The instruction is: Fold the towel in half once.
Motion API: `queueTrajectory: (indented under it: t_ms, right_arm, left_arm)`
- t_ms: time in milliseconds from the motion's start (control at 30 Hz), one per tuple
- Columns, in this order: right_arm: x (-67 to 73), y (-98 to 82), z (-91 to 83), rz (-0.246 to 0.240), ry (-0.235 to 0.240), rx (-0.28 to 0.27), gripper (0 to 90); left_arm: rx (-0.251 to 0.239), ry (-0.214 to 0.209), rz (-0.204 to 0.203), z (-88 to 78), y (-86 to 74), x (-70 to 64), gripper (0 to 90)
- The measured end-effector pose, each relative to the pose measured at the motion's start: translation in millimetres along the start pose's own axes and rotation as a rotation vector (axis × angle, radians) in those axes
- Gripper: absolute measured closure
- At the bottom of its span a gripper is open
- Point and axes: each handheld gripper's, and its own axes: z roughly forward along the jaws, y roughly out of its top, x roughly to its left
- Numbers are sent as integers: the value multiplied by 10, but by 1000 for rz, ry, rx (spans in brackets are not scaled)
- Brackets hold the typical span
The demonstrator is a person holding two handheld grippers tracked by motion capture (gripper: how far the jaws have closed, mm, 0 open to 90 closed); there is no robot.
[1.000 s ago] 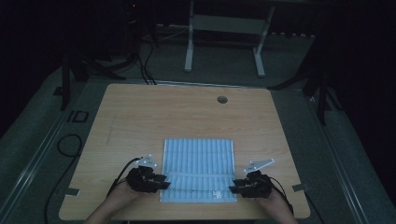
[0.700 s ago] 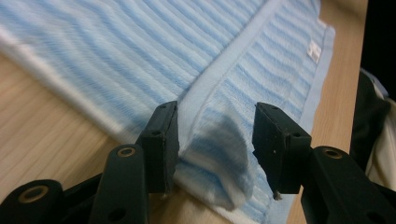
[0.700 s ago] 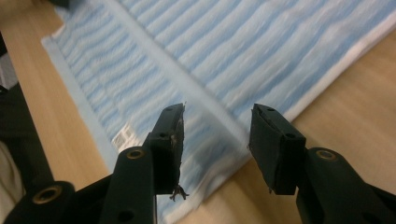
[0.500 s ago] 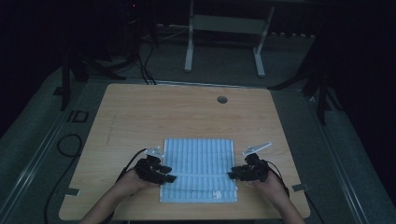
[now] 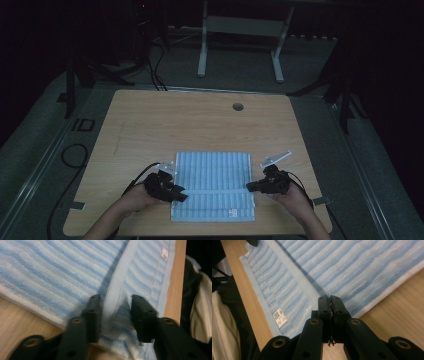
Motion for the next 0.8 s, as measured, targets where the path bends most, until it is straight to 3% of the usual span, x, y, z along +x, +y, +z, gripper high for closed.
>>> queueTrajectory:
  t_ms: [33,133,267,333,467,633,733,800]
  right_arm:
    - [13,7,-12,-2,-1,-2,882]
    - [18,25,-30,-6,-9,-4,882]
    - [2,53,-57,-2,-33,-16,883]
    - [-33,80,-71,3,-29,-25,885]
    - [-144,186,-89,20,-41,-49,887]
    - [-348,464,-120,29,-103,-62,889]
    - [-437,748,-317,25,-146,-113,890]
    - [-406,899,-527,9,-186,-184,890]
  left_arm:
    - [-3,2,14,-9,5,-16,763]
    - [-17,5,16,-43,39,-34,811]
    - [-73,24,11,-149,110,-33,828]
    - [-92,64,17,-196,153,-14,826]
    - [-126,104,-2,-236,292,79,825]
    - [-133,172,-18,-339,634,247,828]
    - [-206,225,16,-578,940,224,827]
    - [-305,282,72,-843,1124,87,827]
